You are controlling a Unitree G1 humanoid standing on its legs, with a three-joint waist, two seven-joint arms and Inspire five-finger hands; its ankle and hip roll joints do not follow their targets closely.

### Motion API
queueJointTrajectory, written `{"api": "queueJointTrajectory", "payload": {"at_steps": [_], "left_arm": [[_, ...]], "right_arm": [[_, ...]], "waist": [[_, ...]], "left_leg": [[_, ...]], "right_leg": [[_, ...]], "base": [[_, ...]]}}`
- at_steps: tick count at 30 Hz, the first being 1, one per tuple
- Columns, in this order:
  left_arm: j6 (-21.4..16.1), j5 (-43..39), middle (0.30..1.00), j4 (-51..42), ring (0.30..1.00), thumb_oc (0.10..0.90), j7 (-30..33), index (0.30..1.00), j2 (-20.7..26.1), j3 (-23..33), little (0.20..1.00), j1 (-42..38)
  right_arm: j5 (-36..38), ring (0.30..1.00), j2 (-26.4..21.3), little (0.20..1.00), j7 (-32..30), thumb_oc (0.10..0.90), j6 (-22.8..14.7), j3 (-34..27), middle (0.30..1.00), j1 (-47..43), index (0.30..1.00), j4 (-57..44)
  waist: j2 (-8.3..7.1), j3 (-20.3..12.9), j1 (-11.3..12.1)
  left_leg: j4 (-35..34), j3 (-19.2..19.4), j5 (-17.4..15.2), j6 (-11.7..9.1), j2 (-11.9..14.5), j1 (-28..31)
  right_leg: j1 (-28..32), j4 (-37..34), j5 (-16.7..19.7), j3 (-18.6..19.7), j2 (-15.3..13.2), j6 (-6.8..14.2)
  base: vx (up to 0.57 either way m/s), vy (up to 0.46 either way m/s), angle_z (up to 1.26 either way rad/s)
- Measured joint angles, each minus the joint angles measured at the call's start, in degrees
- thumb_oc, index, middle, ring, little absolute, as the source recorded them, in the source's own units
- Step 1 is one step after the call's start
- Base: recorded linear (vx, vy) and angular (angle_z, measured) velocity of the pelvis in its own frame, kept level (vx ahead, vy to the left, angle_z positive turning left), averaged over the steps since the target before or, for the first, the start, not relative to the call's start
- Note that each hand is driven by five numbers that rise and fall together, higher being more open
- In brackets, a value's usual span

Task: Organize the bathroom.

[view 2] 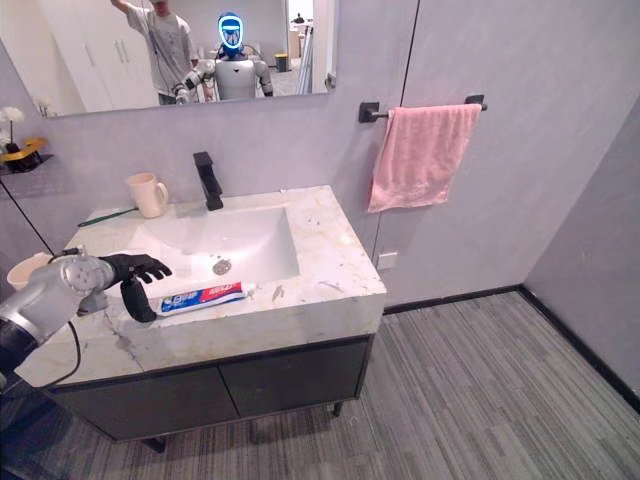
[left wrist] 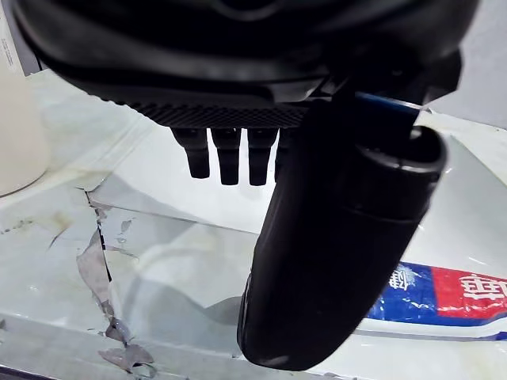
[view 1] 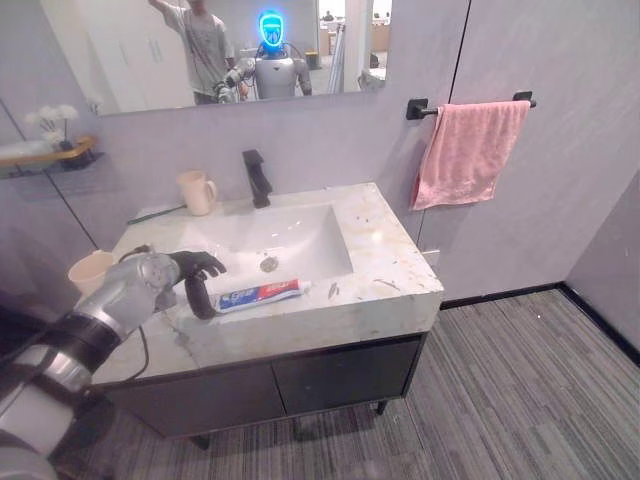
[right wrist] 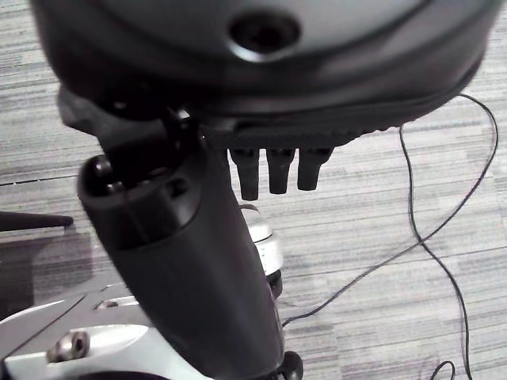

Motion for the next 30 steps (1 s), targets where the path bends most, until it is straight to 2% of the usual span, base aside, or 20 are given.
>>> {"api": "queueJointTrajectory", "payload": {"at_steps": [4,11,15,19,24,30], "left_arm": [[-0.12,0.35,0.900,2.55,0.900,0.800,2.37,0.900,-2.63,0.61,0.900,0.42],[-0.44,2.71,0.900,6.17,0.900,0.800,6.04,0.900,-6.21,1.73,0.900,0.55],[-2.04,2.71,0.900,8.25,0.900,0.800,11.29,0.900,-8.70,3.10,0.900,1.65],[-4.29,4.19,0.900,8.60,0.900,0.800,19.85,0.900,-10.91,4.22,0.900,4.45],[-5.56,7.13,0.900,8.96,0.900,0.800,25.03,0.900,-11.87,4.21,0.900,4.96],[-5.62,9.33,0.900,9.01,0.900,0.800,29.86,0.900,-12.76,4.22,0.900,6.69]], "right_arm": [[-0.06,0.900,-0.22,0.900,-0.01,0.800,0.24,0.10,0.900,0.54,0.900,-0.03],[-1.91,0.900,-0.36,0.900,0.13,0.800,0.23,0.14,0.900,0.87,0.900,-0.03],[-2.36,0.900,-0.37,0.900,0.20,0.800,0.39,0.16,0.900,1.37,0.900,-0.03],[-2.35,0.900,-0.37,0.900,0.26,0.800,0.31,0.61,0.900,1.50,0.900,-0.04],[-2.37,0.900,-0.42,0.900,0.30,0.800,0.26,0.56,0.900,1.56,0.900,-0.03],[-2.49,0.900,-0.52,0.900,0.91,0.800,0.36,0.51,0.900,2.11,0.900,0.02]], "waist": [[0.18,-0.36,1.05],[0.30,-0.58,1.33],[0.19,-0.91,2.08],[-0.35,-1.15,2.51],[-1.25,-1.56,2.45],[-1.28,-1.49,2.03]], "left_leg": [[0.00,-0.13,-0.02,0.03,0.00,-0.08],[-0.01,-0.29,-0.19,0.33,0.05,-0.31],[-0.01,1.20,0.10,0.54,0.49,-0.61],[-0.01,2.07,0.46,0.47,1.31,-0.96],[0.00,2.82,0.55,0.50,2.16,-2.56],[-0.01,3.32,1.56,0.42,2.30,-2.77]], "right_leg": [[0.03,-0.02,0.01,-0.08,0.00,0.03],[0.03,-0.03,0.06,-0.22,0.01,0.34],[-0.09,-0.03,0.00,-0.37,0.02,0.22],[-0.60,0.13,-0.05,-0.77,0.40,0.21],[-2.13,0.33,-0.04,-0.84,1.02,0.22],[-2.24,0.18,0.21,-0.63,0.99,0.33]], "base": [[0.00,0.002,0.01],[0.01,0.002,0.01],[0.01,0.002,0.07],[0.01,-0.001,0.10],[0.01,-0.005,0.03],[0.04,-0.017,-0.04]]}}
